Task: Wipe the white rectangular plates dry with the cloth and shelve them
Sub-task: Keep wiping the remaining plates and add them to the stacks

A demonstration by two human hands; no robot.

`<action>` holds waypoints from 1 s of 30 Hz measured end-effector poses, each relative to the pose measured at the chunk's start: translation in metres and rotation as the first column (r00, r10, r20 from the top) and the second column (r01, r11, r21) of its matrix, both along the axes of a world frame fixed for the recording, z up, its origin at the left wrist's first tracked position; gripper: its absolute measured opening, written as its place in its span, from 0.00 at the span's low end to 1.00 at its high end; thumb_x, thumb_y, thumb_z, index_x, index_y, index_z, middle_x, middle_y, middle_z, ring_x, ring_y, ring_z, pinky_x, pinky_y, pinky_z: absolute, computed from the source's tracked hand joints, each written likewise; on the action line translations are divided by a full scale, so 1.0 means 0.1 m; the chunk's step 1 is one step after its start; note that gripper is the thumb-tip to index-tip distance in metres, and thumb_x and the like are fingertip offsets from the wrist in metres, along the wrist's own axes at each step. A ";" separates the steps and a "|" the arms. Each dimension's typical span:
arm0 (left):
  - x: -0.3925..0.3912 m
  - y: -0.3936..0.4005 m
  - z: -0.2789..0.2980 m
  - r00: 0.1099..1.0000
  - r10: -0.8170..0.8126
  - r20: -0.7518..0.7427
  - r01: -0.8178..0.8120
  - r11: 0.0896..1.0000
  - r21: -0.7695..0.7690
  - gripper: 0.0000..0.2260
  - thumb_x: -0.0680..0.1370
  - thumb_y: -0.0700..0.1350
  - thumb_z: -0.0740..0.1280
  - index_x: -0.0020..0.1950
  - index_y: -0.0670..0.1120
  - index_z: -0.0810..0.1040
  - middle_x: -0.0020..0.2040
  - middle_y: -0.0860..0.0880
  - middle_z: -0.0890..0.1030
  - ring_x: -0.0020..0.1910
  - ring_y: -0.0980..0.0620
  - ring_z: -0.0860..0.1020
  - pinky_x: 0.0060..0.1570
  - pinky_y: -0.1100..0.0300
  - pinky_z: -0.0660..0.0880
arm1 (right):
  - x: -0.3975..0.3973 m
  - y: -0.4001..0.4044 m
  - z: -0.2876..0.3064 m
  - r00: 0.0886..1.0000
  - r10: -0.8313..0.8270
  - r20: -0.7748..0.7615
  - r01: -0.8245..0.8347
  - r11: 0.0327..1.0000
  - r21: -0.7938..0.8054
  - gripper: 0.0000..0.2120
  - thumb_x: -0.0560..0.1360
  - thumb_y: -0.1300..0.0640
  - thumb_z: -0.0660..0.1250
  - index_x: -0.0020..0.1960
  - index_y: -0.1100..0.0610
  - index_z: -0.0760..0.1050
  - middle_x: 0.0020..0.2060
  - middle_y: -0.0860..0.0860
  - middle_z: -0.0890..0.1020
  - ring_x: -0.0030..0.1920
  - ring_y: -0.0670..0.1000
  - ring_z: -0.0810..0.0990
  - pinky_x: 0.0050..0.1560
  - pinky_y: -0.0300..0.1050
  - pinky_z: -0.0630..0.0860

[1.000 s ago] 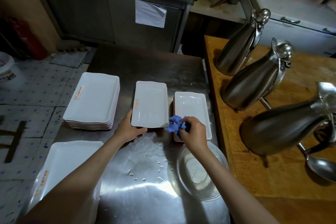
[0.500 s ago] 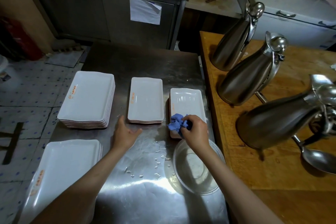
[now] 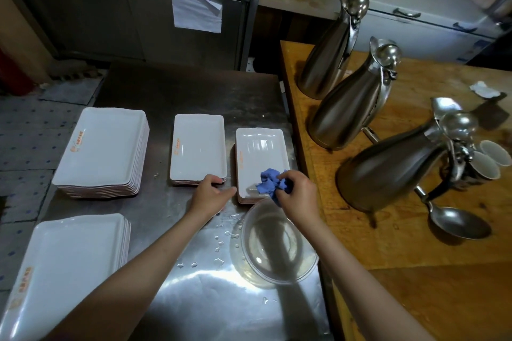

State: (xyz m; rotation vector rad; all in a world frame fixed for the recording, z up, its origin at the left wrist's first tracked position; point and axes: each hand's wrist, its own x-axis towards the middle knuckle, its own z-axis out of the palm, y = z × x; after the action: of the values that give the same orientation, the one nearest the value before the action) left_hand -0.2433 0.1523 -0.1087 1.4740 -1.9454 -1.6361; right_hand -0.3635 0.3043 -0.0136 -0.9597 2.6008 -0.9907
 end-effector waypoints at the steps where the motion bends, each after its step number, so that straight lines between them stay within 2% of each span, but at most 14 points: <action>1: -0.06 0.02 0.04 0.999 -0.038 0.002 0.038 0.999 -0.019 0.16 0.70 0.49 0.75 0.51 0.47 0.72 0.34 0.47 0.78 0.26 0.48 0.77 0.30 0.59 0.73 | -0.02 0.03 0.01 1.000 -0.005 0.003 0.005 1.000 0.003 0.11 0.68 0.69 0.68 0.49 0.61 0.80 0.44 0.53 0.80 0.43 0.49 0.76 0.40 0.35 0.68; 3: -0.16 0.05 0.09 0.996 -0.089 0.032 0.091 0.995 -0.052 0.16 0.70 0.50 0.74 0.50 0.47 0.72 0.35 0.48 0.77 0.28 0.47 0.79 0.31 0.60 0.72 | -0.05 0.07 0.02 1.000 -0.007 0.005 0.007 1.000 -0.002 0.10 0.68 0.69 0.68 0.49 0.62 0.79 0.44 0.53 0.80 0.43 0.47 0.74 0.38 0.30 0.66; 6: -0.26 0.09 0.11 0.989 -0.134 0.054 0.137 0.990 -0.041 0.17 0.71 0.52 0.74 0.48 0.46 0.69 0.35 0.47 0.76 0.25 0.46 0.79 0.28 0.59 0.71 | -0.09 0.13 0.02 1.000 -0.009 -0.007 0.009 1.000 0.006 0.10 0.68 0.69 0.68 0.48 0.61 0.79 0.43 0.52 0.79 0.43 0.46 0.73 0.38 0.24 0.65; 9: -0.33 0.09 0.11 0.978 -0.171 0.118 0.180 0.982 -0.064 0.19 0.70 0.54 0.74 0.45 0.47 0.66 0.33 0.49 0.77 0.25 0.47 0.79 0.32 0.56 0.73 | -0.11 0.17 0.02 1.000 -0.021 -0.002 0.022 1.000 0.014 0.10 0.67 0.69 0.67 0.48 0.61 0.79 0.43 0.51 0.79 0.42 0.46 0.73 0.37 0.23 0.64; 12: -0.37 0.08 0.12 0.961 -0.211 0.178 0.233 0.966 -0.112 0.19 0.69 0.53 0.74 0.40 0.49 0.63 0.36 0.46 0.81 0.28 0.45 0.80 0.37 0.53 0.75 | -0.12 0.21 0.00 1.000 -0.020 0.001 0.020 1.000 0.022 0.11 0.67 0.69 0.68 0.48 0.61 0.79 0.44 0.52 0.79 0.43 0.46 0.73 0.37 0.24 0.64; 14: -0.39 0.09 0.15 0.957 -0.225 0.181 0.246 0.963 -0.106 0.18 0.70 0.51 0.72 0.40 0.49 0.63 0.37 0.46 0.82 0.25 0.46 0.79 0.35 0.52 0.76 | -0.13 0.23 0.00 1.000 -0.025 -0.001 0.025 0.999 0.027 0.11 0.68 0.69 0.68 0.49 0.61 0.80 0.45 0.53 0.80 0.43 0.46 0.73 0.38 0.24 0.64; 17: -0.38 0.10 0.19 0.964 -0.224 0.143 0.236 0.969 -0.073 0.15 0.73 0.47 0.70 0.44 0.46 0.64 0.38 0.44 0.79 0.22 0.47 0.77 0.28 0.52 0.75 | -0.13 0.26 -0.01 0.999 -0.032 0.005 0.032 0.999 0.036 0.11 0.68 0.68 0.68 0.50 0.61 0.79 0.46 0.53 0.80 0.43 0.46 0.73 0.37 0.24 0.64; 22: -0.36 0.09 0.23 0.948 -0.284 0.143 0.297 0.951 -0.080 0.07 0.79 0.44 0.61 0.54 0.43 0.65 0.45 0.43 0.78 0.25 0.47 0.76 0.30 0.53 0.75 | -0.14 0.28 -0.04 0.999 -0.040 0.002 0.040 0.998 0.052 0.11 0.69 0.67 0.68 0.50 0.59 0.79 0.46 0.52 0.80 0.43 0.46 0.74 0.37 0.26 0.64; 25: -0.36 0.10 0.27 0.950 -0.292 0.110 0.297 0.955 -0.027 0.08 0.81 0.42 0.57 0.58 0.42 0.64 0.46 0.40 0.77 0.26 0.49 0.75 0.26 0.55 0.74 | -0.13 0.27 -0.06 0.999 -0.044 0.005 0.044 0.998 0.055 0.11 0.69 0.67 0.69 0.50 0.58 0.79 0.46 0.51 0.80 0.44 0.46 0.74 0.38 0.28 0.66; 30: -0.31 0.06 0.32 0.931 -0.350 0.106 0.350 0.936 0.016 0.10 0.83 0.41 0.53 0.64 0.42 0.61 0.38 0.44 0.80 0.24 0.51 0.75 0.25 0.62 0.73 | -0.13 0.28 -0.07 0.998 -0.057 0.016 0.057 0.998 0.040 0.11 0.69 0.67 0.69 0.50 0.58 0.79 0.46 0.51 0.79 0.44 0.46 0.74 0.40 0.31 0.68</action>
State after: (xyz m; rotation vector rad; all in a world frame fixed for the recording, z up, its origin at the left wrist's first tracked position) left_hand -0.2744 0.1585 -0.0770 1.2927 -2.3839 -1.7160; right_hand -0.3762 0.3327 -0.0206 -0.8684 2.6366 -0.9532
